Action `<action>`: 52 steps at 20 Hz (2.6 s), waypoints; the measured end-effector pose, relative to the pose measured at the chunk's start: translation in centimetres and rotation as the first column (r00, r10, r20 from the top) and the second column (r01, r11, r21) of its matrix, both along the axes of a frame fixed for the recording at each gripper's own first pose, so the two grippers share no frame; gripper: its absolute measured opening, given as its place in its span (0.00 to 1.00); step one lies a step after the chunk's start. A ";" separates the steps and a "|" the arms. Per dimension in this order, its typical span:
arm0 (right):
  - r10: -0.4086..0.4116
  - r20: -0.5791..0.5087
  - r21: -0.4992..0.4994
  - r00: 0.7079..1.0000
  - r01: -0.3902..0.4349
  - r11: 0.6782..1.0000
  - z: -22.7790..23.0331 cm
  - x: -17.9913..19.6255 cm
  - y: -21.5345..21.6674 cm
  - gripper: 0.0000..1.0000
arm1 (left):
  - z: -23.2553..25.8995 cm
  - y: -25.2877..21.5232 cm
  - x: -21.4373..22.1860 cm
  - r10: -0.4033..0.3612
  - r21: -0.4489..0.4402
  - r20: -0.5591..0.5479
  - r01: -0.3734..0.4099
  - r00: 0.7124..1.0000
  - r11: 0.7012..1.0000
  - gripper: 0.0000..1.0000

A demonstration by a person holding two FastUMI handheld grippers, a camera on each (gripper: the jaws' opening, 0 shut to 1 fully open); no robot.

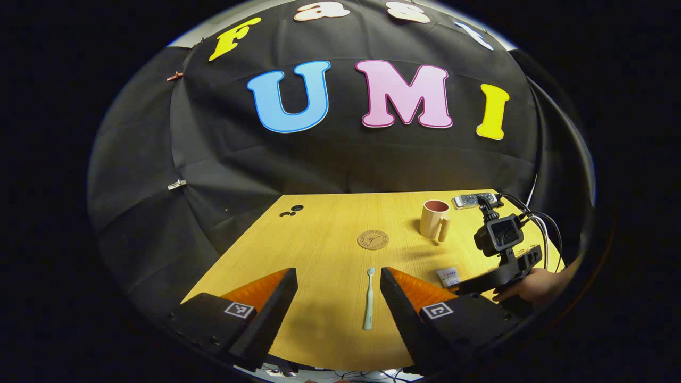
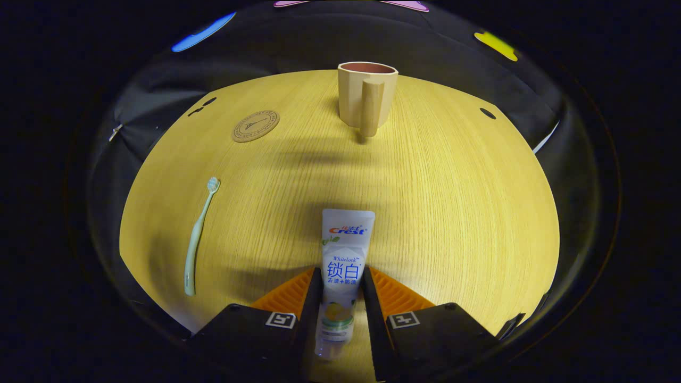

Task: Put the toothbrush and toothpaste on the desktop into the cup, then pick up the cup and place it on the coaster on the desktop.

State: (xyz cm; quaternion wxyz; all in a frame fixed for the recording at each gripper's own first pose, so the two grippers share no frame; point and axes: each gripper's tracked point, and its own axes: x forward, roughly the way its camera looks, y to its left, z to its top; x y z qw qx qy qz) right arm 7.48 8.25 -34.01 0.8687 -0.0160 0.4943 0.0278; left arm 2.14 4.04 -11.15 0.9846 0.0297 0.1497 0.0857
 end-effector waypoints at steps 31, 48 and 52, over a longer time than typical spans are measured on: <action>0.014 0.113 0.193 0.993 -0.036 0.981 10.2 -3.7 -10.1 0.14 | -14.2 -3.4 8.2 -0.175 -0.176 -0.299 0.126 0.938 0.976 0.96; 0.038 0.113 0.211 0.993 -0.061 0.976 10.1 -4.5 -11.4 0.14 | -20.1 -3.8 10.2 -0.201 -0.140 -0.604 0.145 0.771 0.979 0.52; 0.042 0.115 0.233 0.992 -0.068 0.970 10.1 -3.6 -10.4 0.14 | -20.2 -4.5 10.5 -0.202 -0.140 -0.640 0.146 0.741 0.979 0.21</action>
